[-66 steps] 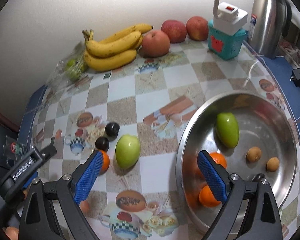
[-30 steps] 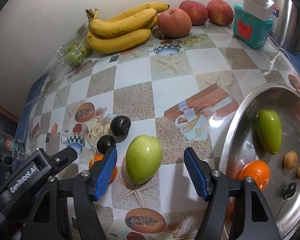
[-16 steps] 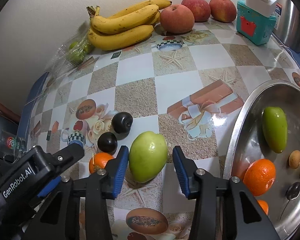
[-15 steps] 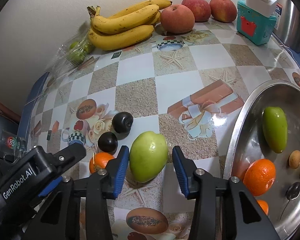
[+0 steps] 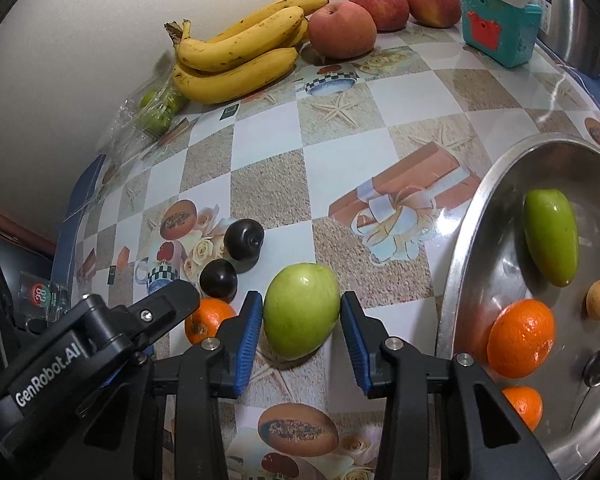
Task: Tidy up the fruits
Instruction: 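Close the left tool on the orange while the right tool closes on the green apple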
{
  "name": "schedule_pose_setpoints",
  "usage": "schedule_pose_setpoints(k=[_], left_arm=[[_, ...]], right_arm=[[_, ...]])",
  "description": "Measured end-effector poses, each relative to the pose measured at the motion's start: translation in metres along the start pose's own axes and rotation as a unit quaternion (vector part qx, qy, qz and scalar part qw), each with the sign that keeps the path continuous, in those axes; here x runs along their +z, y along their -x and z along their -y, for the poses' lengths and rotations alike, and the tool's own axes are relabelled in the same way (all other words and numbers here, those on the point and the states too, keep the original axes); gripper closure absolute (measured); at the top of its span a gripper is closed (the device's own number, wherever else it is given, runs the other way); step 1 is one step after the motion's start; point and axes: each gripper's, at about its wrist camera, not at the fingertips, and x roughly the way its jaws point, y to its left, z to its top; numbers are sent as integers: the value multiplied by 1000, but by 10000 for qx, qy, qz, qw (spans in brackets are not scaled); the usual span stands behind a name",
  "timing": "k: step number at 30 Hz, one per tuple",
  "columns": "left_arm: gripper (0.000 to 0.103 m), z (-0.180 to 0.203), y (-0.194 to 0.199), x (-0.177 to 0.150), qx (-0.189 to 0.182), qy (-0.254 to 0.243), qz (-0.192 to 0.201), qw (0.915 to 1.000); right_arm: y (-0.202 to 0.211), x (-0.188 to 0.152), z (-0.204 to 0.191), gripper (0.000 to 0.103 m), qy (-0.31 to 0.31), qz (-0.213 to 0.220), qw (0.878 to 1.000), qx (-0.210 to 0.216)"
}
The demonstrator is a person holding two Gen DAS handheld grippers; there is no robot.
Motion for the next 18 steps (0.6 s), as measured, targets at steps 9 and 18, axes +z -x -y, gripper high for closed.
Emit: schedule_pose_setpoints(k=[9, 18], left_arm=[[25, 5, -4, -4, -241, -17, -166, 9996], [51, 1, -9, -7, -737, 292, -413, 9960]], right_arm=[[12, -1, 8, 63, -64, 63, 10000, 8], [13, -3, 9, 63, -74, 17, 9999, 75]])
